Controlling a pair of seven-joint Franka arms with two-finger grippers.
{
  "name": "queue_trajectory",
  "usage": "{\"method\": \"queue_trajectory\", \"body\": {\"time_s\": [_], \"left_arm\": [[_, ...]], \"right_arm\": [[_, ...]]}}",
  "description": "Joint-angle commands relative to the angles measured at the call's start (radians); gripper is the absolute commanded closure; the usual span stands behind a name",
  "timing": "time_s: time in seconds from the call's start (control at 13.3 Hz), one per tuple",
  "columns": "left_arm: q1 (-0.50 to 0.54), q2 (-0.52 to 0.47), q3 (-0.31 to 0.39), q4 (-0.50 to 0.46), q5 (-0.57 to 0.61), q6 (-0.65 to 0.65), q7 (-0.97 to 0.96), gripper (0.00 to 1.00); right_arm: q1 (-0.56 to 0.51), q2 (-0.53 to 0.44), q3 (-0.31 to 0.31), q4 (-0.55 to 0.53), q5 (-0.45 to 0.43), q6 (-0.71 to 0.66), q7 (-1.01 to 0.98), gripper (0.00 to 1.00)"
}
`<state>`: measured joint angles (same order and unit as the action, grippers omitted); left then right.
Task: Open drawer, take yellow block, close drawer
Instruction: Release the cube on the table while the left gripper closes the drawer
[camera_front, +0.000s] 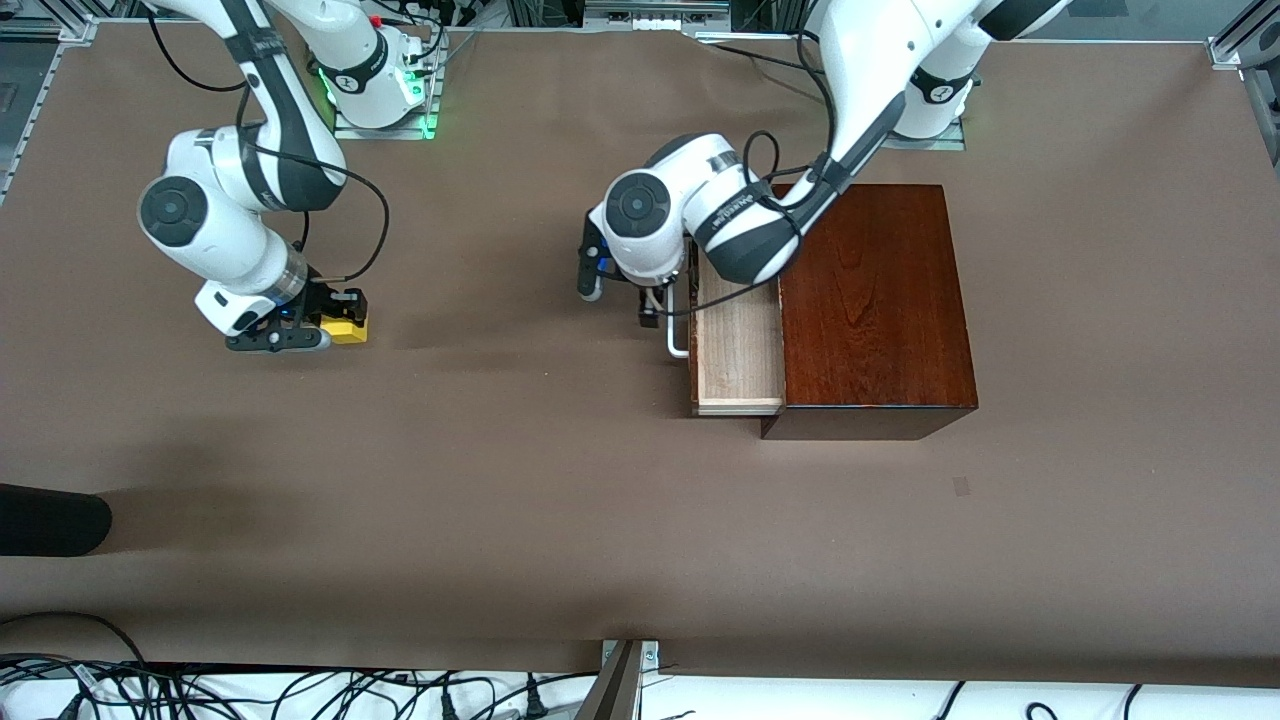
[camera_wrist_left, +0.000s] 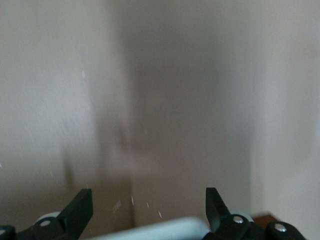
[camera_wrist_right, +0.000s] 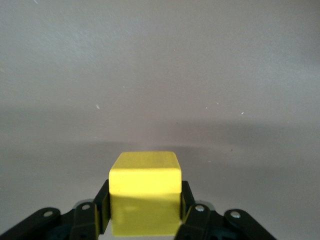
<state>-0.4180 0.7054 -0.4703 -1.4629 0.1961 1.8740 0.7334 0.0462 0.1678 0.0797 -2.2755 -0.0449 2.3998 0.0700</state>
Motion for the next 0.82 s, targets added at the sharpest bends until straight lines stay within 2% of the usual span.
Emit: {"method": "queue_trajectory", "body": {"time_s": [0.0, 0.45, 0.75], "left_arm": [[0.039, -0.052, -0.001, -0.024, 0.017, -0.104, 0.018, 0.0], [0.136, -0.069, -0.002, -0.024, 0.019, -0.217, 0.02, 0.0], [0.143, -0.069, -0.005, -0.02, 0.052, -0.217, 0.02, 0.0]], "right_arm": [[-0.02, 0.033, 0.029, -0.006, -0.038, 0.05, 0.011, 1.0], [-0.025, 0.079, 0.029, -0.052, -0.038, 0.116, 0.008, 1.0], [-0.034, 0.134, 0.029, -0.067, -0.036, 0.177, 0.014, 1.0]]}}
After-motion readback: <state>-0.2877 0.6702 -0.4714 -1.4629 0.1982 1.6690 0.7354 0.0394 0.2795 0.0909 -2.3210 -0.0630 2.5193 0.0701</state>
